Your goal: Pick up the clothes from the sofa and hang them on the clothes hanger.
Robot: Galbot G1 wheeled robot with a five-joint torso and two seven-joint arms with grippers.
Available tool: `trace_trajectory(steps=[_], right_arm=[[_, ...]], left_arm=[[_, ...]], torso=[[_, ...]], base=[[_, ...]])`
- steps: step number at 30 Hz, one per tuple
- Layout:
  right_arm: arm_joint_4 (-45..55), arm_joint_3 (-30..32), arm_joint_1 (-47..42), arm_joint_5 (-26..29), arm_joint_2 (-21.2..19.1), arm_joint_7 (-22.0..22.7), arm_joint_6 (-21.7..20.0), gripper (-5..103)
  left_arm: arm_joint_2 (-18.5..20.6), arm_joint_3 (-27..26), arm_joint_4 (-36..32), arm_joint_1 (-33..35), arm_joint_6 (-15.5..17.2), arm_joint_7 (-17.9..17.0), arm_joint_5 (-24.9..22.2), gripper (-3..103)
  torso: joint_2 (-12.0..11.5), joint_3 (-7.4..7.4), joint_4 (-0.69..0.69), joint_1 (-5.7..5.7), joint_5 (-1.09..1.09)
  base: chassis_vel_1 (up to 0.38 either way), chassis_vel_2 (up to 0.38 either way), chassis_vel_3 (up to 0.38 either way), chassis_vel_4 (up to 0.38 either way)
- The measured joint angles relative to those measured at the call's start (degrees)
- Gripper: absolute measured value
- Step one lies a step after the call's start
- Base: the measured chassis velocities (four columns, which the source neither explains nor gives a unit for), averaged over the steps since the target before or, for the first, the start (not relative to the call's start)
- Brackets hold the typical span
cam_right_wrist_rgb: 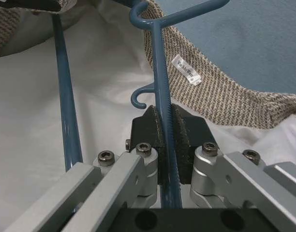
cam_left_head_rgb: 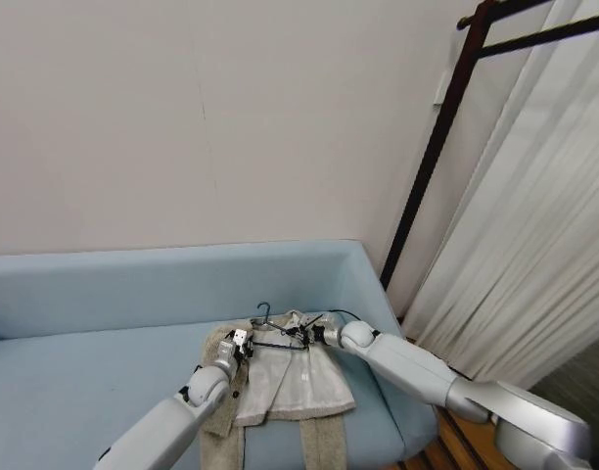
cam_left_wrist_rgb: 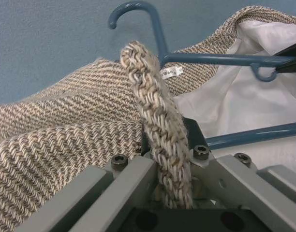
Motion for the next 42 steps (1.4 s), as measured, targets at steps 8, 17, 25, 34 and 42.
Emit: trace_trajectory(steps=[8,17,25,34,42], right_arm=[[-4.68,-0.4,0.85,-3.03,4.57,0.7,1.7,6],[-7.86,-0.24,0.87,-5.36,6.66,0.82,4.05,6],[-9.53,1.09,0.19,-6.55,7.76,1.35,5.33,6],[-9.86,2.05,-0.37,-6.7,7.77,1.65,5.41,6],[-8.33,2.79,-0.36,-5.16,6.82,1.65,4.81,6]], left_arm=[[-1.07,-0.15,0.68,-0.46,-0.24,-0.14,0.01,0],[-2.57,-0.05,1.32,-1.69,-0.89,-0.37,-0.09,0],[-3.47,0.96,1.84,-1.0,-0.42,-1.4,-0.26,-2],[-3.72,1.24,1.16,0.13,0.17,-2.87,-0.25,29],[-0.71,-2.08,-3.57,4.46,-0.57,-3.19,-0.18,61]], torso=[[0.0,0.0,0.01,0.0,0.0],[0.0,0.0,0.0,0.0,0.0],[0.0,0.0,0.0,0.0,0.02],[0.0,0.0,0.0,0.0,0.01],[0.0,0.0,0.0,0.0,0.0]], base=[[0.0,0.0,0.0,0.0],[0.0,0.0,0.0,0.0],[0.0,0.0,0.0,0.0],[0.0,0.0,0.0,0.0],[0.0,0.0,0.0,0.0]])
